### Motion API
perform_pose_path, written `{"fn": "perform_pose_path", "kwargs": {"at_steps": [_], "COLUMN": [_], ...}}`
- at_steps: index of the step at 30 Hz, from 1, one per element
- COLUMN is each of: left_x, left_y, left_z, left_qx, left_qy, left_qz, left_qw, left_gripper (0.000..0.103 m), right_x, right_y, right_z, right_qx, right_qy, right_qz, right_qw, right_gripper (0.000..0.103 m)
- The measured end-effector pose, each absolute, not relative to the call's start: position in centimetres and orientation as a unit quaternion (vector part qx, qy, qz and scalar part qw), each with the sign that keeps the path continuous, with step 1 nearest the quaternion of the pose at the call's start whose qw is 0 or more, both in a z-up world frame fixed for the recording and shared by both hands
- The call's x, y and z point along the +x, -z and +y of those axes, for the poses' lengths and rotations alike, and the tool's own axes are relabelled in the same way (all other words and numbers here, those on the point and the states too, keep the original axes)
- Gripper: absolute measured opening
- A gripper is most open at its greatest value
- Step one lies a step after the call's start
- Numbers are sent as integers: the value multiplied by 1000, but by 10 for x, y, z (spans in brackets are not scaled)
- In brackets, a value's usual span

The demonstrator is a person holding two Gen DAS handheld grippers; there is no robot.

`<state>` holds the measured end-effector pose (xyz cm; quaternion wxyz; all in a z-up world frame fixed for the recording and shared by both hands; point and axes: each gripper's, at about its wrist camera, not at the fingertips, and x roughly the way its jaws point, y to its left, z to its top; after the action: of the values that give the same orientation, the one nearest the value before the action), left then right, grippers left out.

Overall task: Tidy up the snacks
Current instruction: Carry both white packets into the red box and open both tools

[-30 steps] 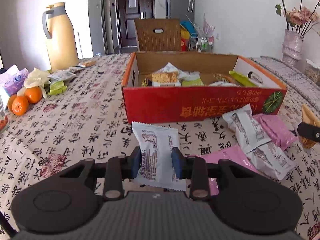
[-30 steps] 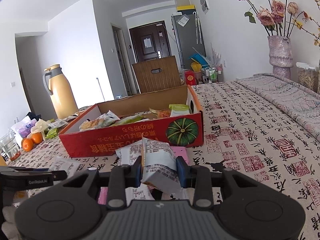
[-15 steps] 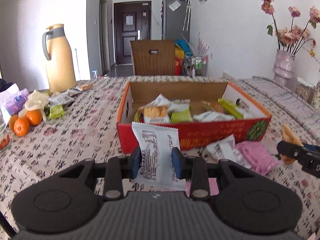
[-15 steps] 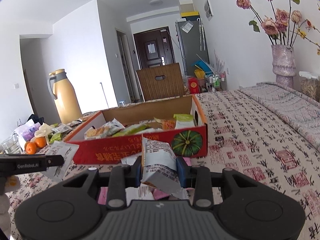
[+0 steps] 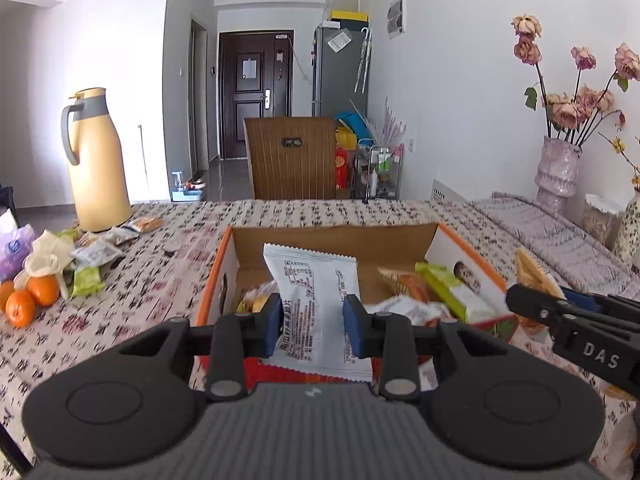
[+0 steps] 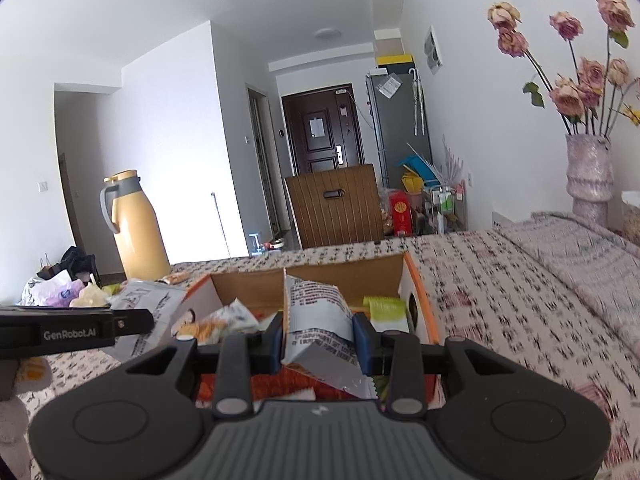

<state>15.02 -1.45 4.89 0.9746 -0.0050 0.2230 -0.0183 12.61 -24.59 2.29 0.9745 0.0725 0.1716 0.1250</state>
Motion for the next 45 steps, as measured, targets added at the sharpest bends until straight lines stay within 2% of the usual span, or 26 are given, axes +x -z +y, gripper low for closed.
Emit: {"fn": "perform_pose_path", "kwargs": {"at_steps": [18, 30, 31, 32, 33, 35, 37, 39, 40, 41, 45], "left_x": [234, 248, 246, 245, 244, 241, 240, 240, 240, 239, 241], "left_y": [-40, -15, -16, -17, -18, -19, -20, -20, -20, -20, -20], "left_z": [-20, -10, -9, -8, -7, -7, -6, -5, -4, -3, 1], "left_qx": [-21, -32, -34, -35, -38, -38, -41, -43, -43, -46, -52], "left_qy": [2, 4, 2, -1, -5, -18, -21, -32, -39, -45, -53], "left_qz": [224, 252, 249, 245, 240, 230, 229, 226, 224, 222, 223], "left_qw": [974, 967, 968, 969, 970, 972, 972, 973, 973, 973, 972], "left_gripper": [34, 34, 35, 42, 56, 67, 74, 91, 96, 103, 103], "right_x": [225, 240, 240, 240, 239, 238, 237, 235, 235, 235, 232], "right_y": [-21, 7, 7, 8, 8, 7, 6, 4, 4, 3, 1], "right_z": [-226, -223, -224, -225, -226, -230, -233, -237, -239, -240, -242], "right_qx": [63, 51, 53, 55, 57, 64, 67, 75, 79, 82, 88], "right_qy": [-125, -124, -122, -119, -117, -114, -106, -102, -101, -99, -96], "right_qz": [175, 220, 221, 222, 221, 217, 211, 205, 203, 201, 193], "right_qw": [975, 966, 966, 966, 967, 967, 969, 970, 971, 971, 972], "right_gripper": [33, 34, 37, 37, 37, 54, 78, 92, 98, 101, 103]}}
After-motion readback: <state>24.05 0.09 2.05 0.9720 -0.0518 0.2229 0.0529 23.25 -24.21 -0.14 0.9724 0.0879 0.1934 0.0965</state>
